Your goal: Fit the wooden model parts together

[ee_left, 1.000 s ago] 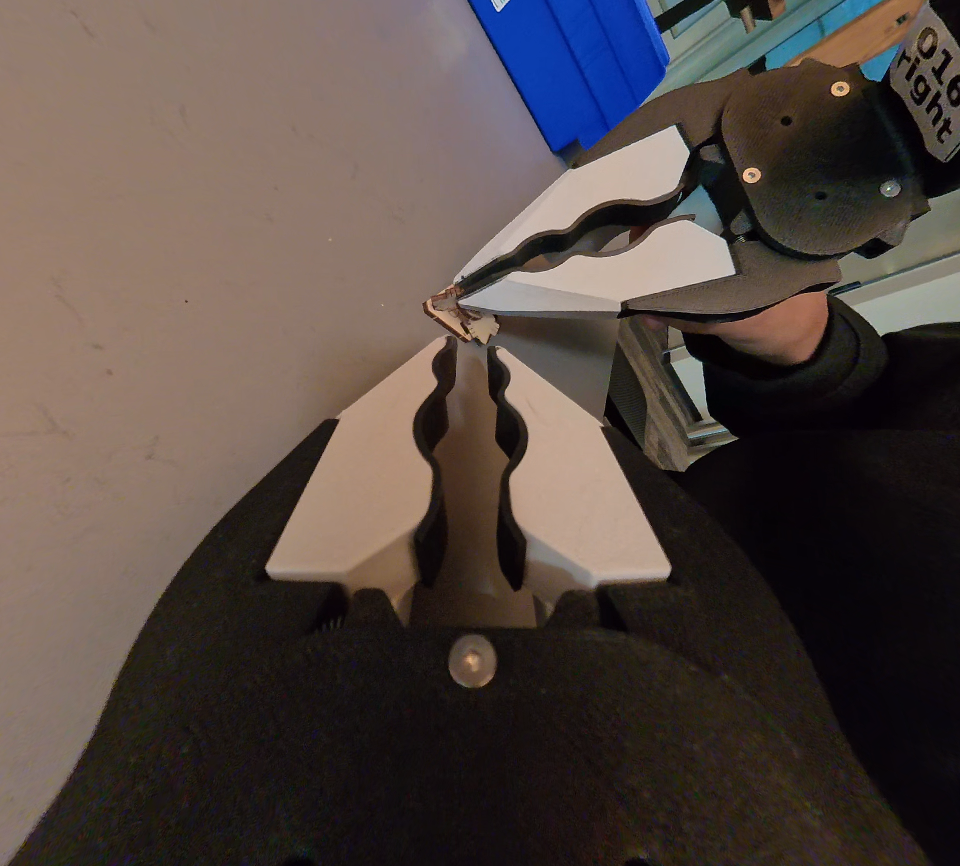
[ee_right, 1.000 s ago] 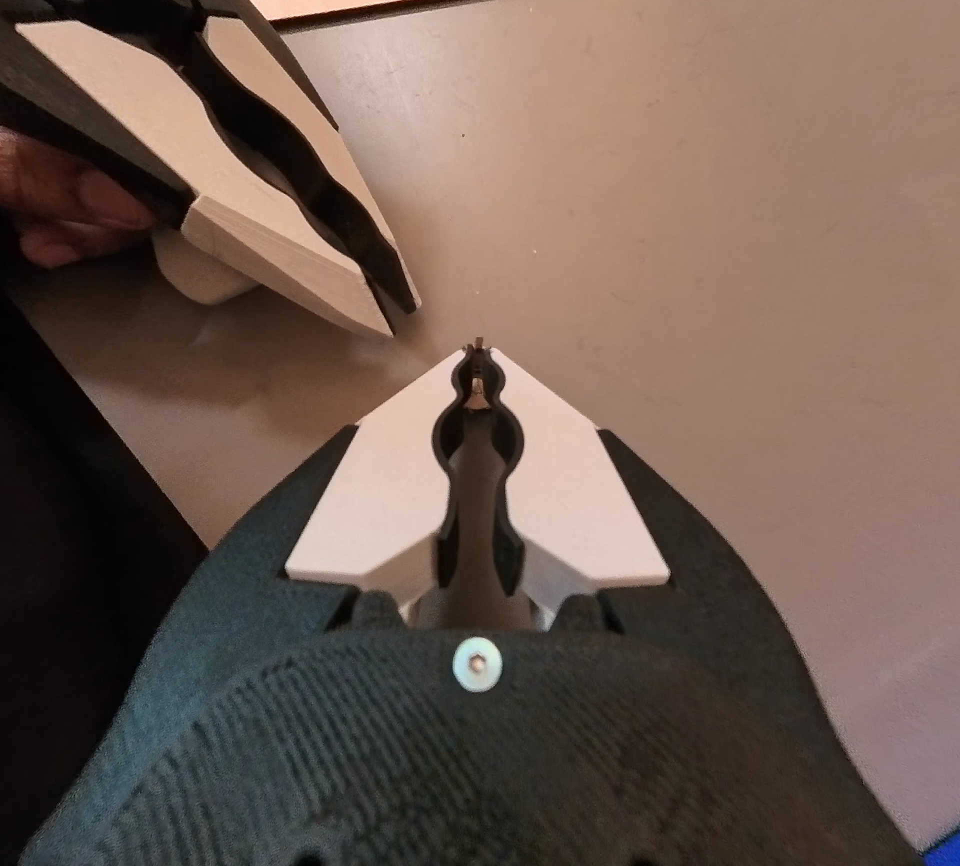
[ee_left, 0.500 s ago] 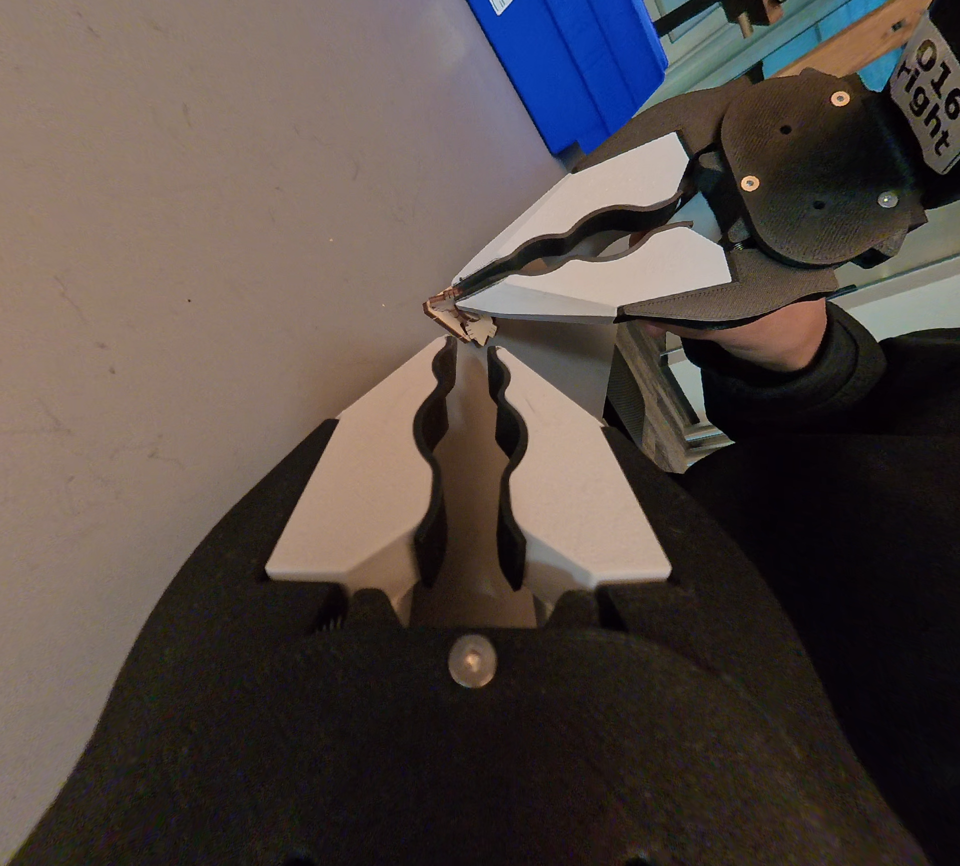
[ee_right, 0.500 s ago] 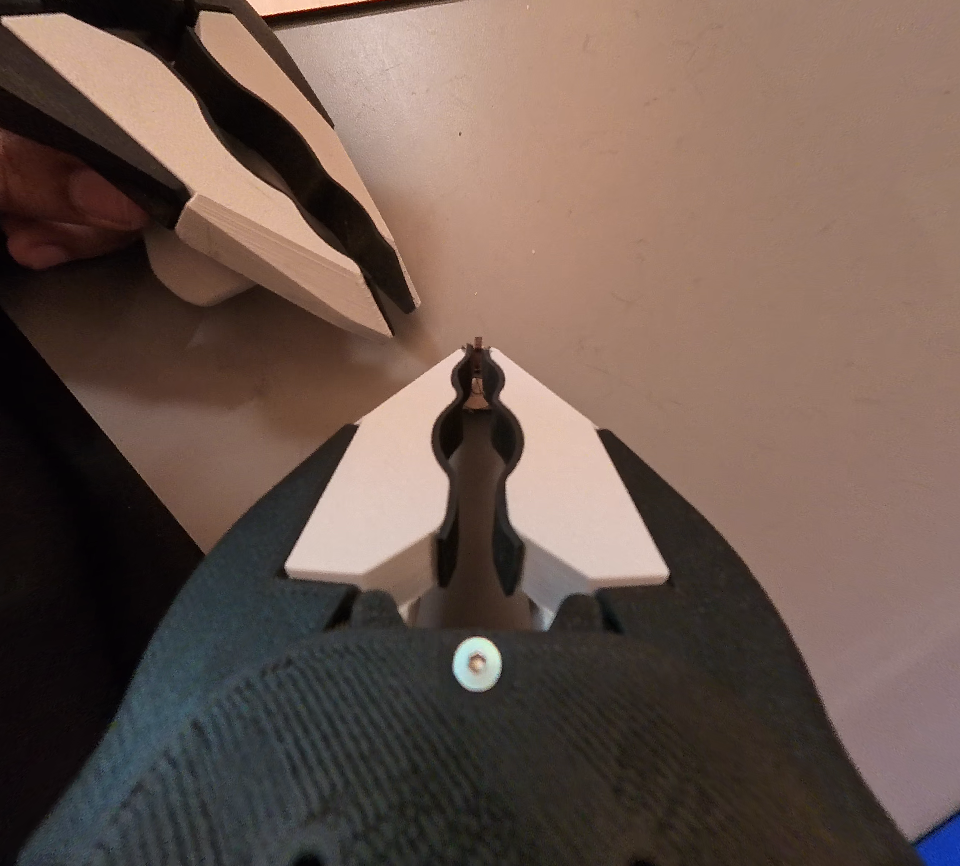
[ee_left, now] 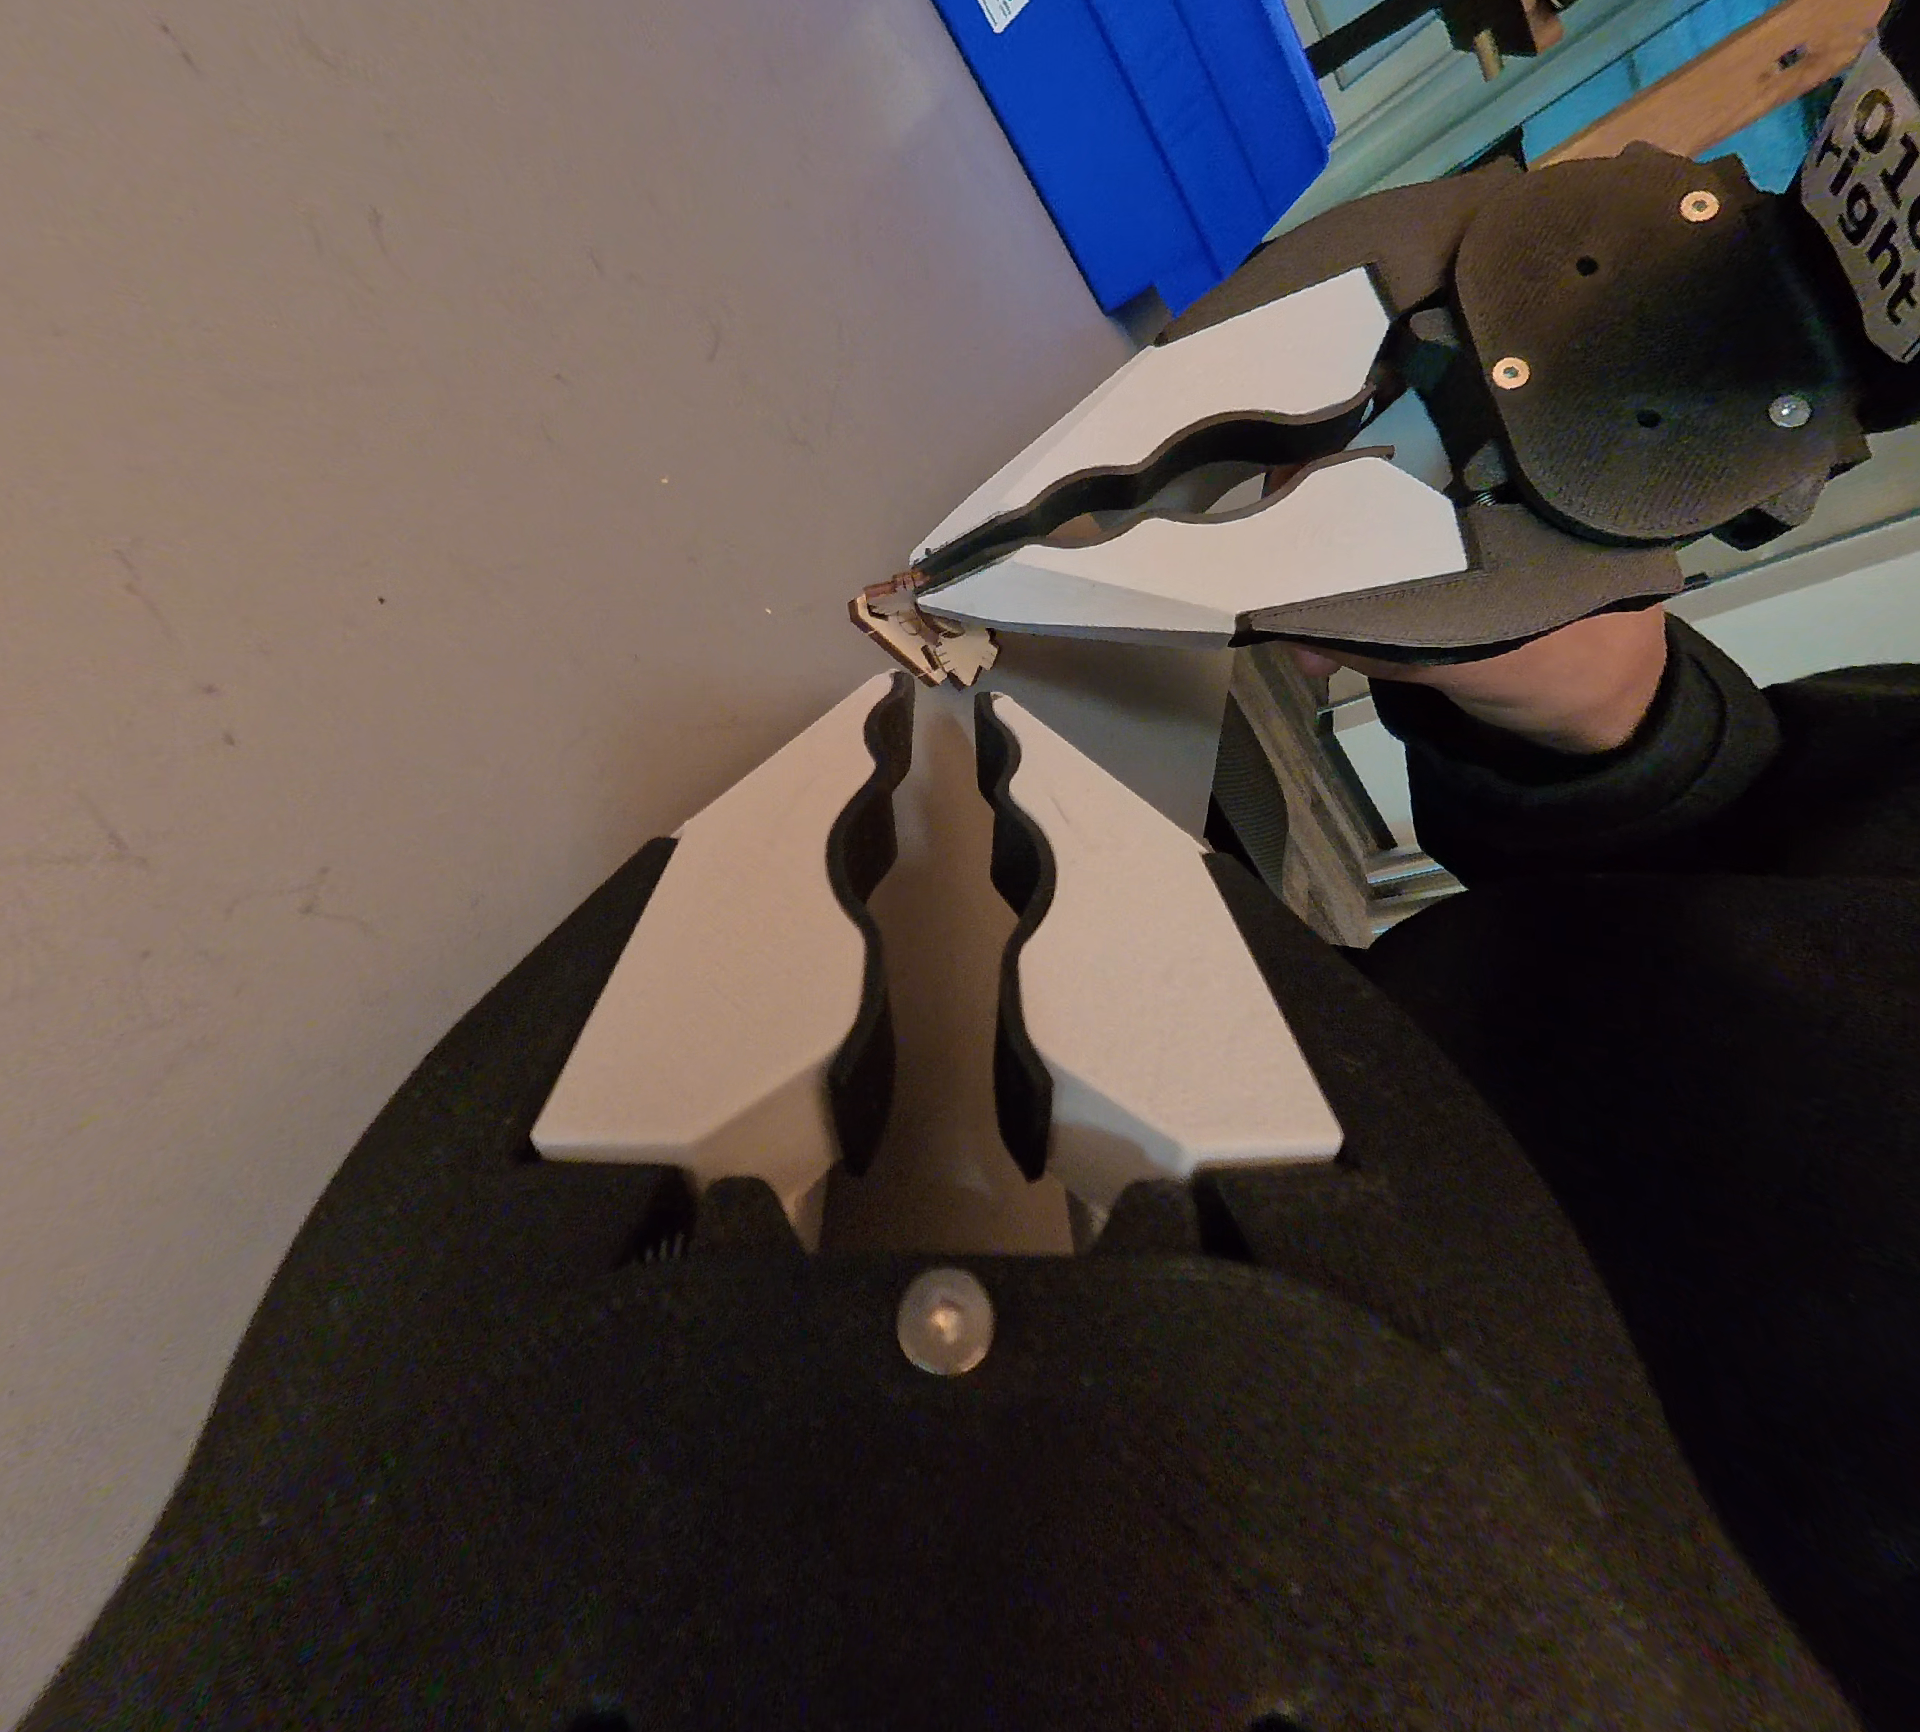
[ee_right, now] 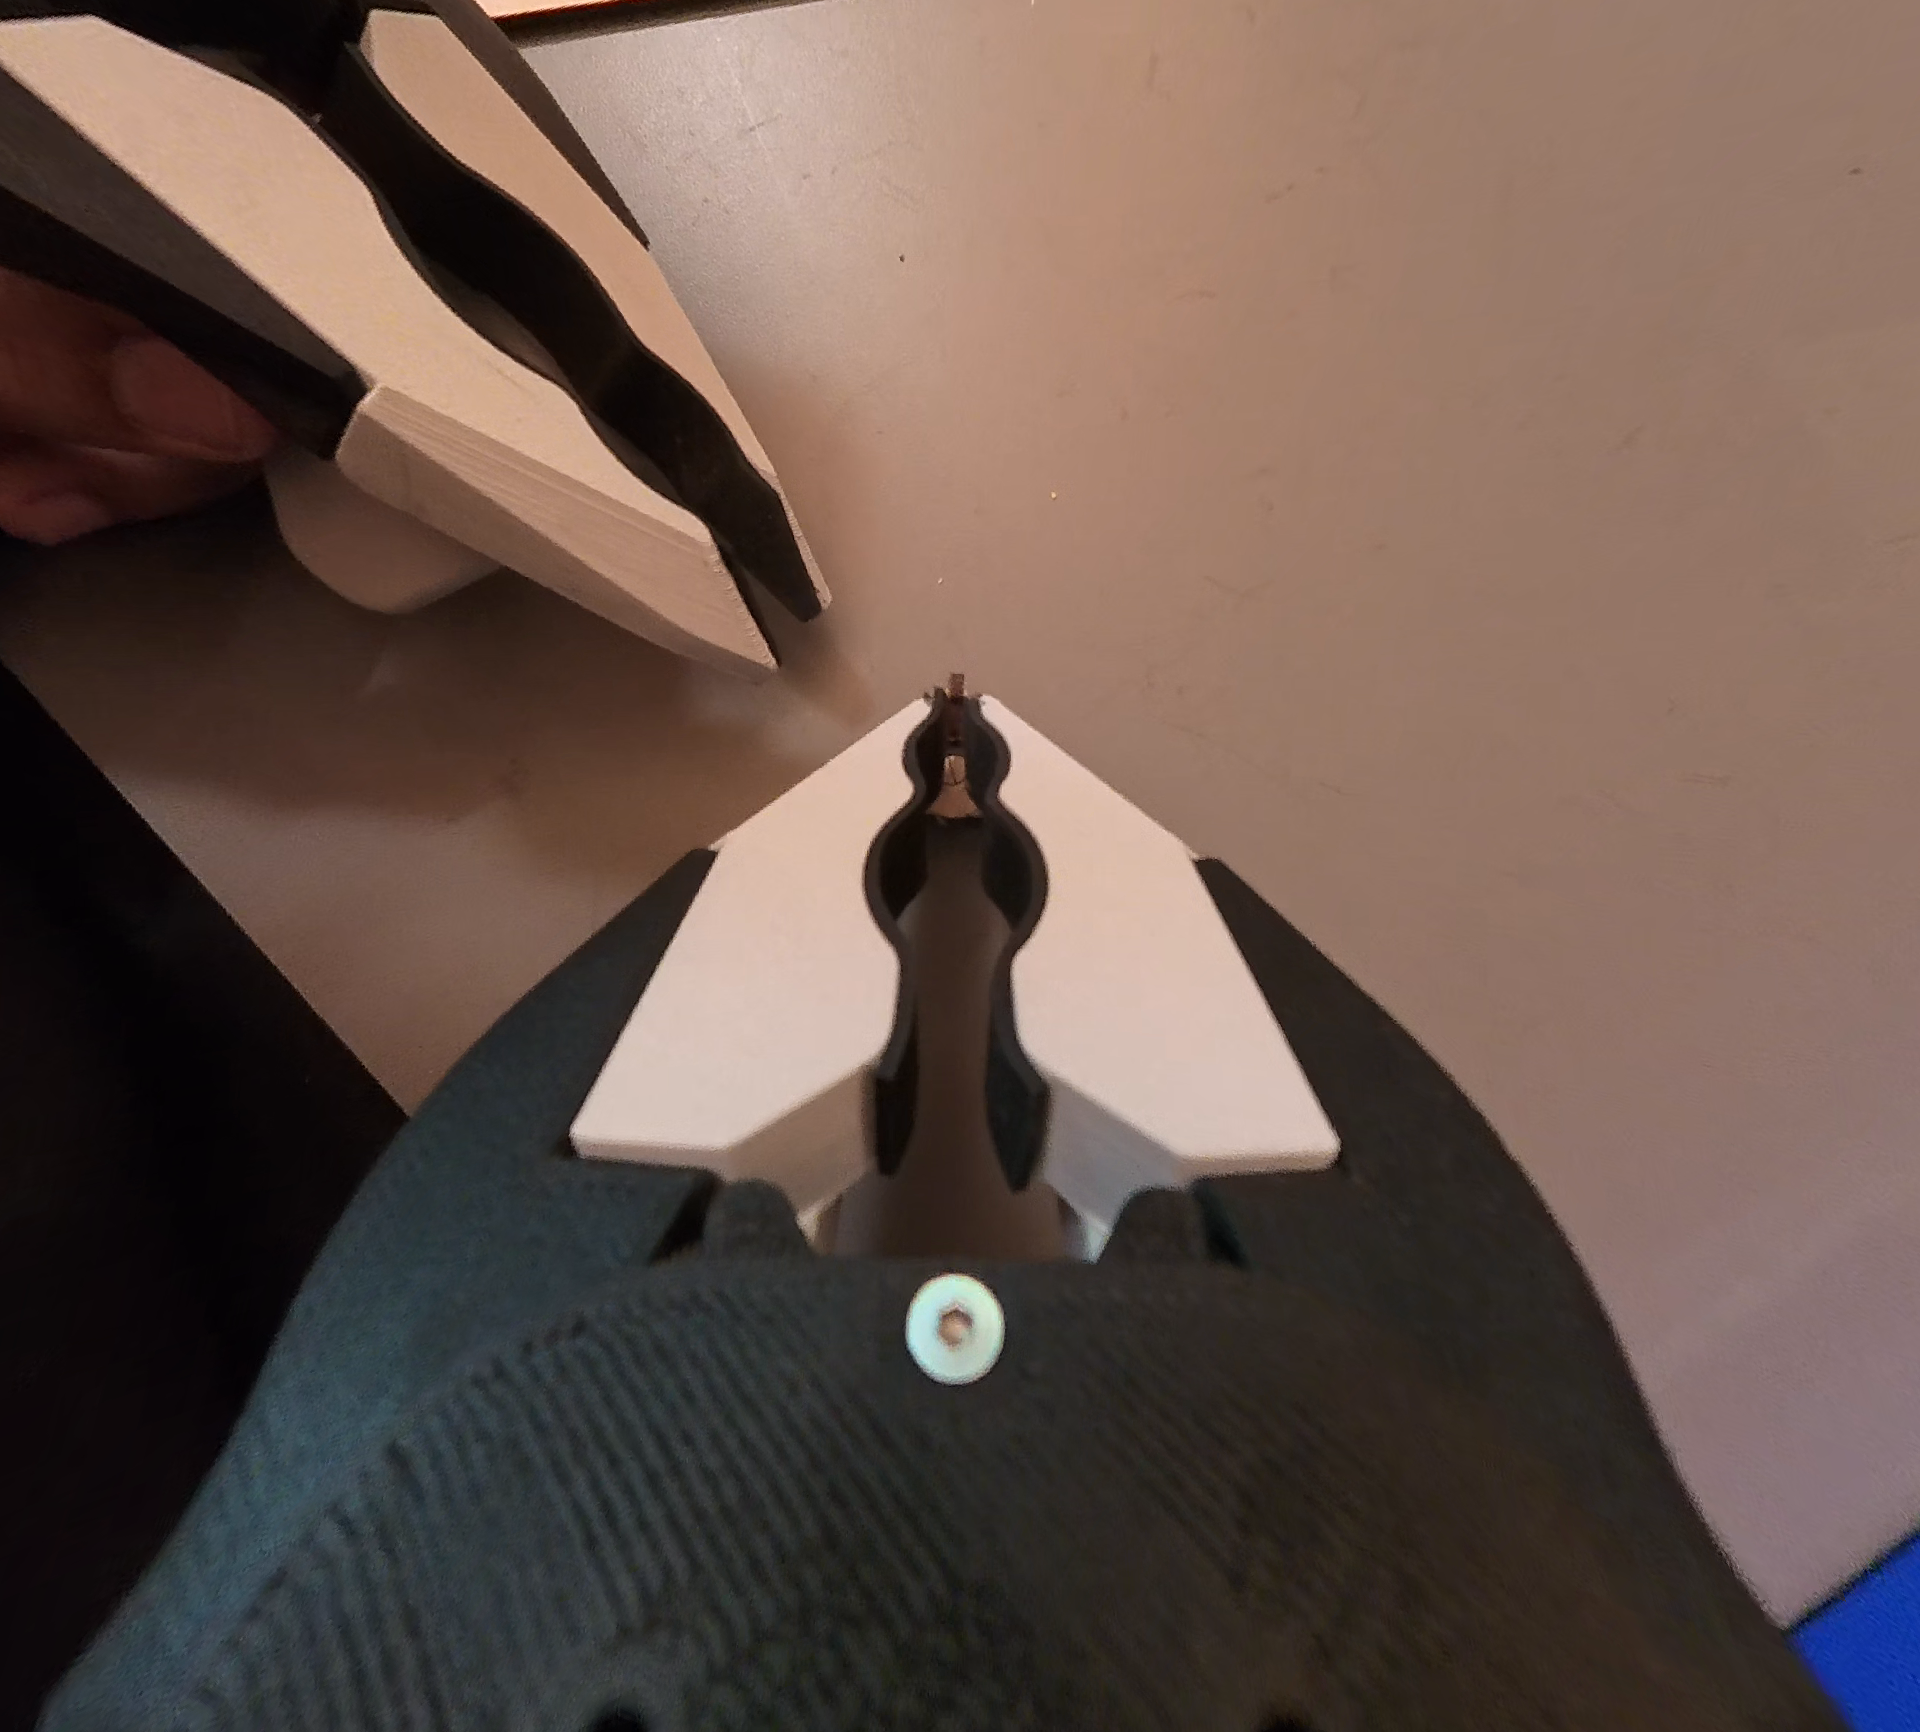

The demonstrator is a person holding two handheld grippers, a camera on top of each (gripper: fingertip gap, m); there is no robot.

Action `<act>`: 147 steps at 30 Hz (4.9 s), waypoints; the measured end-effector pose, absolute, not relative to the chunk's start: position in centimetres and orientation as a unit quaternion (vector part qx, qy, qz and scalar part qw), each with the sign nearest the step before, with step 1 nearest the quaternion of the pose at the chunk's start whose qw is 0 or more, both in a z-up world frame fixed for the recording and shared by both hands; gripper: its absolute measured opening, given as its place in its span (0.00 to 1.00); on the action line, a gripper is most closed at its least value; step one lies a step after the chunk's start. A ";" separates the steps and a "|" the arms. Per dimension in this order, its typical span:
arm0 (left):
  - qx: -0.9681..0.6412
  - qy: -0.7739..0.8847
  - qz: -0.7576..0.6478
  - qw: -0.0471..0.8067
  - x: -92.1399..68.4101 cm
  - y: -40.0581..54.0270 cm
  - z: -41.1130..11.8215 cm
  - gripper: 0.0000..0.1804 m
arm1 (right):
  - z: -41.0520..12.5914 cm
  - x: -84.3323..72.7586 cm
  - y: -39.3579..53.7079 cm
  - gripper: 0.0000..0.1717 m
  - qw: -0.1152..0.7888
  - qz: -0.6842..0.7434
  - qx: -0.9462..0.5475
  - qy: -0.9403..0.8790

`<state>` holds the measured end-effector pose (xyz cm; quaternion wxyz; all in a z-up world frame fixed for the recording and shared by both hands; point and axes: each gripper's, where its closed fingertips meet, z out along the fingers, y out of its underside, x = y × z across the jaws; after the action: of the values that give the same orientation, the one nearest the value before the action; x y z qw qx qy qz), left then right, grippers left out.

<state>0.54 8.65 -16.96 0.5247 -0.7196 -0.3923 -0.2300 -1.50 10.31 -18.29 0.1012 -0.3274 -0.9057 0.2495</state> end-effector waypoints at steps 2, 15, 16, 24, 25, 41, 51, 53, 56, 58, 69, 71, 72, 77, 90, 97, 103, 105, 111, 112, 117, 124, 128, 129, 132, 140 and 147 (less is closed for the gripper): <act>-0.719 -0.392 -0.230 0.525 0.5 8.6 -16.9 0.06 | -18.4 -1.5 10.3 0.00 0.100 0.250 -0.331 -0.905; -0.717 -0.393 -0.231 0.528 0.5 8.6 -16.9 0.06 | -18.4 -1.7 10.5 0.00 0.111 0.237 -0.350 -0.899; -0.717 -0.393 -0.232 0.528 0.5 8.6 -16.9 0.06 | -18.4 -1.7 10.5 0.00 0.114 0.235 -0.350 -0.900; -0.715 -0.393 -0.233 0.530 0.5 8.6 -16.8 0.06 | -18.1 -1.6 10.5 0.00 0.115 0.236 -0.356 -0.897; -0.714 -0.393 -0.233 0.530 0.5 8.6 -16.8 0.06 | -18.1 -1.6 10.5 0.00 0.115 0.236 -0.357 -0.897; -0.713 -0.393 -0.234 0.531 0.5 8.5 -16.8 0.05 | -18.4 -1.5 10.7 0.00 0.110 0.241 -0.387 -0.883; -0.710 -0.392 -0.236 0.535 0.5 8.5 -16.7 0.06 | -18.5 -1.5 10.8 0.00 0.095 0.252 -0.439 -0.857; -0.709 -0.392 -0.238 0.537 0.5 8.5 -16.6 0.06 | -18.5 -1.5 10.8 0.00 0.100 0.243 -0.436 -0.861; -0.707 -0.392 -0.239 0.539 0.5 8.4 -16.5 0.05 | -18.5 -1.5 10.8 0.00 0.103 0.233 -0.433 -0.865; -0.706 -0.392 -0.239 0.539 0.5 8.4 -16.5 0.05 | -18.6 -1.5 10.8 0.01 0.102 0.231 -0.433 -0.865; -0.703 -0.393 -0.240 0.541 0.4 8.4 -16.4 0.04 | -18.7 -1.4 10.9 0.00 0.096 0.198 -0.419 -0.881; -0.703 -0.393 -0.240 0.542 0.4 8.4 -16.4 0.04 | -18.7 -1.4 10.9 0.01 0.093 0.192 -0.416 -0.884; -0.703 -0.393 -0.240 0.542 0.4 8.4 -16.4 0.04 | -18.7 -1.4 10.9 0.01 0.092 0.187 -0.414 -0.886; -0.701 -0.393 -0.241 0.544 0.3 8.3 -16.3 0.03 | -18.7 -1.4 10.9 0.01 0.086 0.166 -0.406 -0.894; -0.689 -0.391 -0.240 0.560 0.1 8.0 -15.8 0.00 | -19.0 -1.2 11.0 0.00 0.022 0.084 -0.391 -0.916; -0.670 -0.406 -0.198 0.589 -1.6 6.3 -15.1 0.00 | -19.1 -1.1 11.0 0.00 -0.013 0.028 -0.376 -0.926; -0.676 -0.399 -0.201 0.586 -1.3 6.4 -15.1 0.00 | -19.2 -1.0 11.1 0.00 -0.026 0.005 -0.379 -0.925; -0.674 -0.397 -0.204 0.588 -1.3 6.4 -15.0 0.00 | -19.2 -1.0 11.1 0.00 -0.029 -0.002 -0.380 -0.925; -0.674 -0.392 -0.209 0.591 -1.1 6.3 -14.9 0.00 | -19.2 -1.0 11.1 0.00 -0.035 -0.012 -0.378 -0.925; -0.673 -0.392 -0.210 0.591 -1.1 6.3 -14.9 0.00 | -19.2 -1.0 11.1 0.00 -0.036 -0.014 -0.379 -0.924; -0.672 -0.391 -0.212 0.592 -1.1 6.3 -14.8 0.00 | -19.4 -1.1 11.0 0.00 -0.040 -0.028 -0.375 -0.926; -0.669 -0.392 -0.216 0.593 -1.1 6.3 -14.8 0.00 | -19.7 -1.1 11.0 0.00 -0.042 -0.024 -0.382 -0.923; -0.669 -0.391 -0.217 0.594 -1.0 6.3 -14.8 0.00 | -19.6 -1.8 11.2 0.00 -0.015 -0.023 -0.364 -0.931; -0.669 -0.391 -0.218 0.594 -1.1 6.3 -14.8 0.00 | -19.3 -2.2 11.1 0.00 -0.003 -0.016 -0.357 -0.934; -0.667 -0.393 -0.219 0.594 -1.1 6.2 -14.8 0.00 | -17.8 -3.0 9.8 0.07 -0.012 0.041 -0.362 -0.931; -0.664 -0.397 -0.220 0.594 -1.2 6.2 -14.8 0.00 | -15.7 -3.8 10.3 0.10 0.034 0.137 -0.364 -0.921; -0.664 -0.398 -0.221 0.593 -1.2 6.2 -14.8 0.00 | -16.9 -1.0 11.6 0.09 0.105 0.156 -0.336 -0.923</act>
<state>-1.22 6.17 -14.83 0.5931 -0.6642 -0.3978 -0.2212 -0.97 11.56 -16.89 0.1052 -0.3356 -0.9230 0.1560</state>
